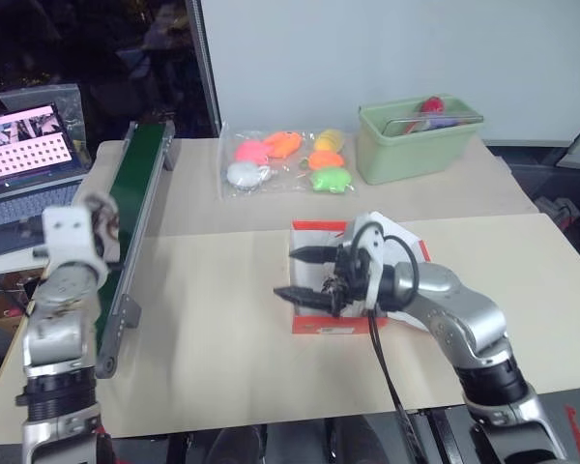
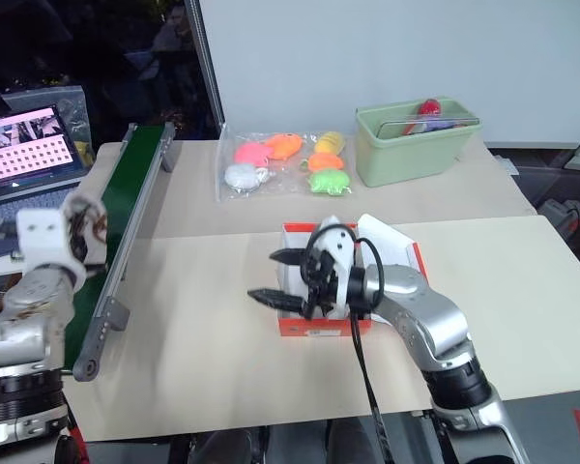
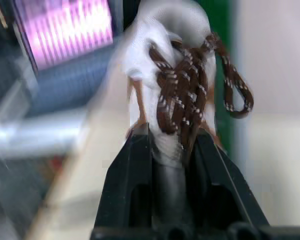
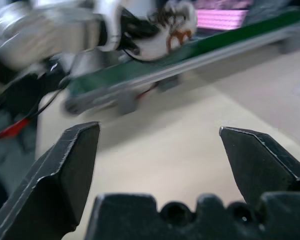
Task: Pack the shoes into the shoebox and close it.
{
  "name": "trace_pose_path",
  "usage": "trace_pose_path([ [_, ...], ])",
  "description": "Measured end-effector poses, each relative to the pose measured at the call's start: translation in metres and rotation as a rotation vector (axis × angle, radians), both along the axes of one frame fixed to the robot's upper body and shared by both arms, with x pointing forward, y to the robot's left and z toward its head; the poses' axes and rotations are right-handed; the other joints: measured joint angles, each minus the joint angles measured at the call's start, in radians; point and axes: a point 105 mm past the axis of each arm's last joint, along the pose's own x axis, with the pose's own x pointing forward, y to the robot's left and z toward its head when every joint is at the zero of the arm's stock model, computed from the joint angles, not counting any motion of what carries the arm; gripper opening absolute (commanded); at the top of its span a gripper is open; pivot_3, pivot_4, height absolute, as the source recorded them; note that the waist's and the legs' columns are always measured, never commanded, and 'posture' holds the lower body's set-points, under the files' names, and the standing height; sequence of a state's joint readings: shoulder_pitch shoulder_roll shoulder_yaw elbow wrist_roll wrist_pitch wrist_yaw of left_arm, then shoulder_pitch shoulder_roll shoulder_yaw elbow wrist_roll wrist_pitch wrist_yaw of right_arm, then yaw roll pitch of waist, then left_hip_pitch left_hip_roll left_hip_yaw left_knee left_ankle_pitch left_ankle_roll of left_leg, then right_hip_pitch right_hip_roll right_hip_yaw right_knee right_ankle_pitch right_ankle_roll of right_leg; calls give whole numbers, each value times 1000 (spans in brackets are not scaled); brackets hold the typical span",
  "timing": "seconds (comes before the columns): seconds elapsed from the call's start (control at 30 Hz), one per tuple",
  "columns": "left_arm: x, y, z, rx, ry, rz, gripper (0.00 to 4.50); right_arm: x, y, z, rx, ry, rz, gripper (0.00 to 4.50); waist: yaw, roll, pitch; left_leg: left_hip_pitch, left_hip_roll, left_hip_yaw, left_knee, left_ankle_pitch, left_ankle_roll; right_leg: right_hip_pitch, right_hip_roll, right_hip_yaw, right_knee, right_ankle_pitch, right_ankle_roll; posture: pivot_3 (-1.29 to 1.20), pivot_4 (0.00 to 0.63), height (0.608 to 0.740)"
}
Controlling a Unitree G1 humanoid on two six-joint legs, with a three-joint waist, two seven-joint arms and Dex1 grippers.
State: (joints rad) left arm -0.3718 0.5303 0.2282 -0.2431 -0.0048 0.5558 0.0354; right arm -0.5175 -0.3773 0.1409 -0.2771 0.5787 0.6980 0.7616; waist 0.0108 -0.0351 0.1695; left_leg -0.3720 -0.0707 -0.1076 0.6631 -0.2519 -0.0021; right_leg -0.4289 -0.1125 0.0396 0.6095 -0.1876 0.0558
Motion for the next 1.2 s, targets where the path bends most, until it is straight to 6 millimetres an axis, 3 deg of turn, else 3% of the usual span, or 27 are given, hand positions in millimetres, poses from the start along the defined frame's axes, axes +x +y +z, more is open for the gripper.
trace_pose_path([
  [0.07, -4, -23, 29, 39, -133, -63, 961, 12, 2, 8, 59, 49, -49, 4500, -9, 0, 0, 0, 0, 1, -1, -2, 0, -3, 0, 1, 1, 0, 0, 0, 150, 740],
  [0.13, -6, -48, 35, 1, -188, -165, 961, 24, -3, 10, 90, 108, -117, 4500, -15, 0, 0, -4, 0, 2, -1, -2, 1, -7, 0, 2, 2, 0, 0, 0, 150, 740],
  [0.2, -6, -80, 23, -153, -171, -347, 961, 34, -4, 11, 142, 200, -159, 4500, -23, 0, 0, -11, 0, 2, -1, -2, 0, -14, 0, 2, 3, 0, -1, 0, 150, 740],
  [0.33, -13, -119, -9, -328, -22, -602, 961, 43, -1, 27, 300, 353, -157, 4500, -43, 0, 0, -16, 1, 3, 0, -1, -1, -21, 1, 2, 11, 1, -2, 0, 150, 740],
  [0.47, -19, -126, -22, -330, 46, -662, 961, 50, -11, 31, 364, 428, -196, 4500, -50, 0, 0, -15, 1, 3, 1, 0, -1, -22, 1, 2, 15, 1, -2, 0, 150, 740],
  [0.73, -23, -148, -16, -320, 49, -777, 961, 55, -11, 31, 382, 484, -221, 4500, -54, 0, 0, -15, 1, 5, 2, 0, -1, -22, 1, 3, 16, 1, -2, 0, 150, 740],
  [1.07, -24, -179, 2, -326, 3, -889, 961, 51, 8, 25, 357, 519, -194, 4500, -54, 0, 0, -15, 1, 5, 4, 0, 0, -22, 1, 3, 16, 1, -2, 0, 150, 740],
  [1.2, -24, -180, 4, -329, -2, -890, 961, 54, 12, 27, 383, 543, -187, 4500, -57, 1, 0, -15, 1, 5, 4, 0, 0, -22, 2, 3, 16, 1, -2, 0, 150, 740],
])
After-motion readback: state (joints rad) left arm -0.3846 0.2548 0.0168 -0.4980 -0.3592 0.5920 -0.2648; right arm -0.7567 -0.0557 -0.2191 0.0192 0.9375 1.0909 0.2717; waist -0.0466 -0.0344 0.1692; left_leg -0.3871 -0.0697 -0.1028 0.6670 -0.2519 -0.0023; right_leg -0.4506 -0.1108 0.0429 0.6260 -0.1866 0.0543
